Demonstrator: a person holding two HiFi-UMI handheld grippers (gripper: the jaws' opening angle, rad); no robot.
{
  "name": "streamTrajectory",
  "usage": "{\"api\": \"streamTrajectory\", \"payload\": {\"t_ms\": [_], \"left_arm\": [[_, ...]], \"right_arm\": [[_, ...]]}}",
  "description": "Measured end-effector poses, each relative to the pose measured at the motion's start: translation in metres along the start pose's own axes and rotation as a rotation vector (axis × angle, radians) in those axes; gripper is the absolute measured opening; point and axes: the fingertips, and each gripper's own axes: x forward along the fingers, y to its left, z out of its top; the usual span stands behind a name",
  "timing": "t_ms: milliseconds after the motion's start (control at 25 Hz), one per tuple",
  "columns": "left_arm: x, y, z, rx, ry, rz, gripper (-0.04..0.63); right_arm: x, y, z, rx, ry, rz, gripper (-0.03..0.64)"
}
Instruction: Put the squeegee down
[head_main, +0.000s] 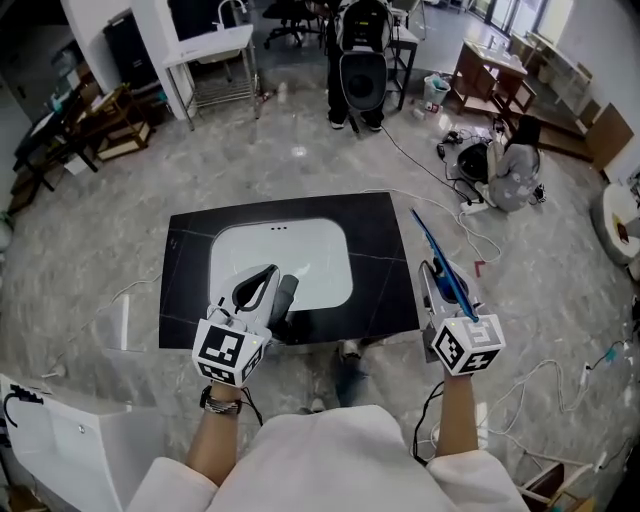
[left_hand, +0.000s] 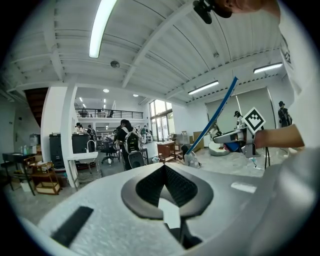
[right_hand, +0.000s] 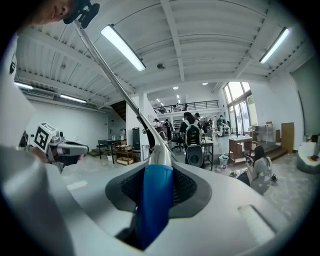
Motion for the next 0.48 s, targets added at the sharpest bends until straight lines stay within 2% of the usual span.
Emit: {"api": "streamTrajectory", "payload": {"t_ms": [240,480], "left_arm": [[0.053,0.021,0.000,0.001,0.025,0.020,-0.002],[0.092,0.036,-0.008,-0.011,0.051,0.041,-0.002]], "right_arm": [[0.058,-0.039,-0.002,-0.002,0.035,0.017,0.103],[0.110,-0.068,-0.014,-0.050,0.082,0.033,0.103]]}}
